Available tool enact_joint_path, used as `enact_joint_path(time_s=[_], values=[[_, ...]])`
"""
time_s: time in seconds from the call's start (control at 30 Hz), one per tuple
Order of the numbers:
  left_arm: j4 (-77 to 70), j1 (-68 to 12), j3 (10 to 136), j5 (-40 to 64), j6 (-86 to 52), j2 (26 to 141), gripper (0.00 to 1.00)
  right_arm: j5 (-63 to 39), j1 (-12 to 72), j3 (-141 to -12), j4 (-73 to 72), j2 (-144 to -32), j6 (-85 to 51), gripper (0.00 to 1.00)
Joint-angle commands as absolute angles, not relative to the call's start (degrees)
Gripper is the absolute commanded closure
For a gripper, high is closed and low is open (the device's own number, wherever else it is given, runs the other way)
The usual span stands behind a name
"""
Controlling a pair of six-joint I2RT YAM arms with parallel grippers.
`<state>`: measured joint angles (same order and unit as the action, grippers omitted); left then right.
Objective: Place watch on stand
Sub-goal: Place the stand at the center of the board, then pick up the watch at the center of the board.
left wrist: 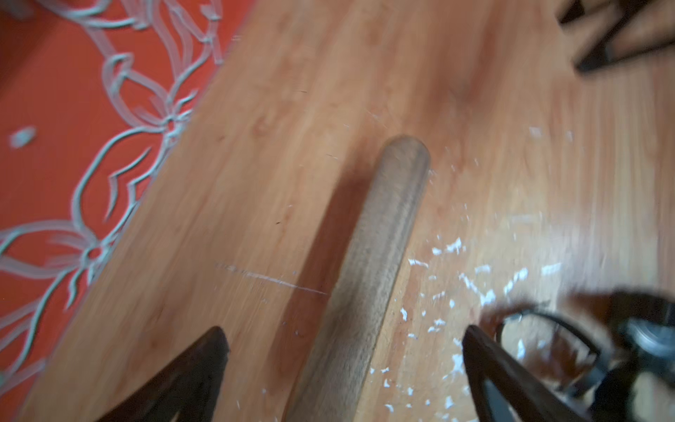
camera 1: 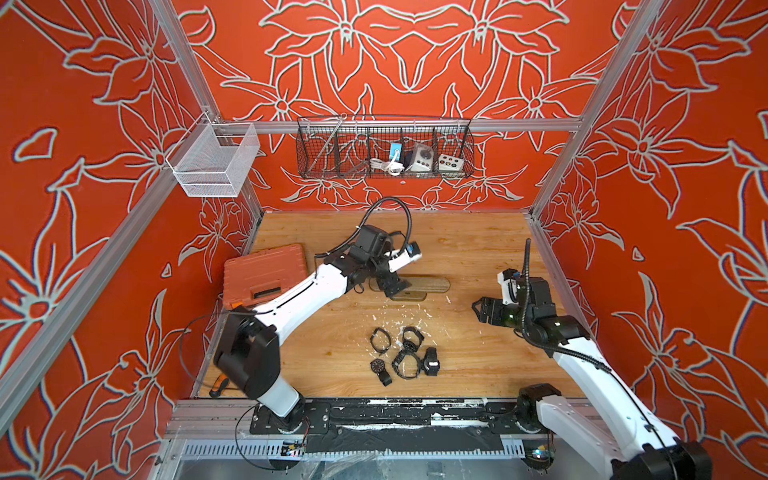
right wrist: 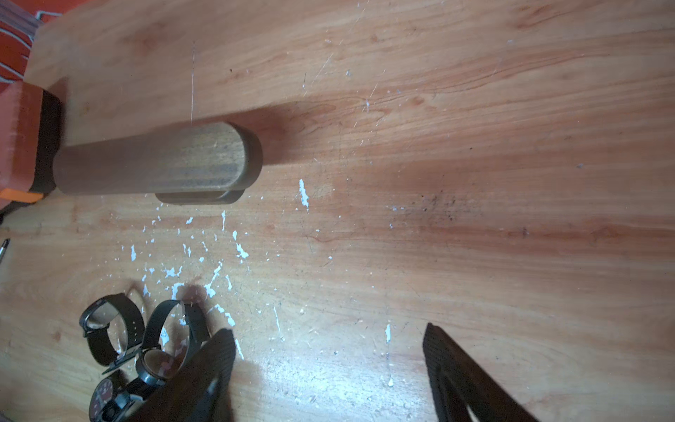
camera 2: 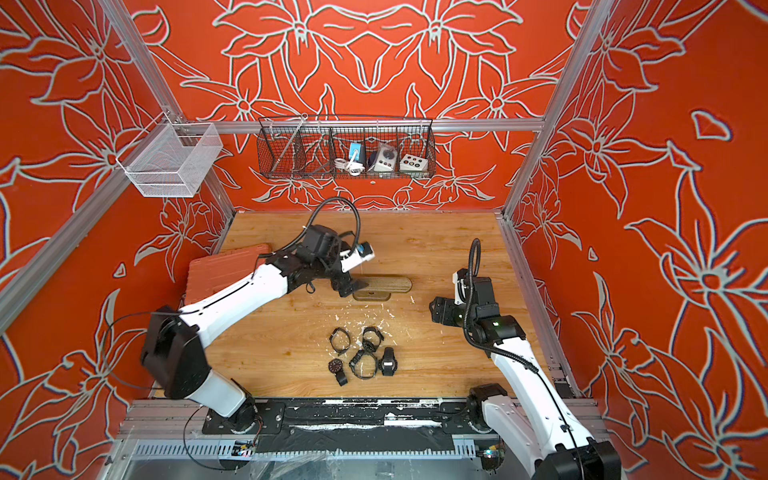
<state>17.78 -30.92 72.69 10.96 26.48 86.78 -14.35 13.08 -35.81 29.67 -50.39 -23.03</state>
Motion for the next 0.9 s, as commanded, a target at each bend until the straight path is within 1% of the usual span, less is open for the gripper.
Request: enact_joint_path(time_s=[0.0,0.1,0.17,0.2,0.3,0.4,0.57,0.67,0.77,0.87], values=[[12.24,-30.25,70.99,-7.58,-5.33,80.98,0.02,-13.15,15.15,-38.14,31.17,-51.15,-22.28,0.16],[17.82,-30.23,66.98,-16.84,-17.67,74.12,0.02,-12.36,17.05,-39.14,31.96,-51.85,-21.93,0.19],[20.92,-29.95,63.33,-18.23,-24.28,69.62,0.02,-11.90,18.36,-39.34,32.11,-52.15,-21.97,0.20],[22.04,-29.57,60.84,-17.42,-28.03,67.27,0.02,-11.29,19.08,-39.44,32.34,-52.51,-22.22,0.21],[21.65,-28.83,51.59,-11.00,-33.33,60.37,0.02,-10.76,21.32,-39.97,32.83,-53.88,-22.33,0.25],[23.24,-28.83,41.89,-8.67,-37.34,52.58,0.02,-10.92,24.34,-39.91,32.72,-55.37,-22.06,0.29],[23.68,-28.83,28.76,-8.70,-40.49,40.53,0.02,-8.72,30.41,-41.12,32.20,-59.19,-24.41,0.35],[21.82,-28.83,24.87,-8.83,-40.44,35.68,0.02,-7.24,34.85,-41.16,30.01,-61.14,-27.06,0.36],[19.95,-28.85,24.47,-7.52,-37.82,34.50,0.02,-5.76,38.71,-41.76,28.78,-64.28,-28.45,0.37],[19.37,-28.83,25.18,-6.76,-35.83,36.47,0.02,-4.59,42.36,-42.75,27.92,-68.27,-29.64,0.40]])
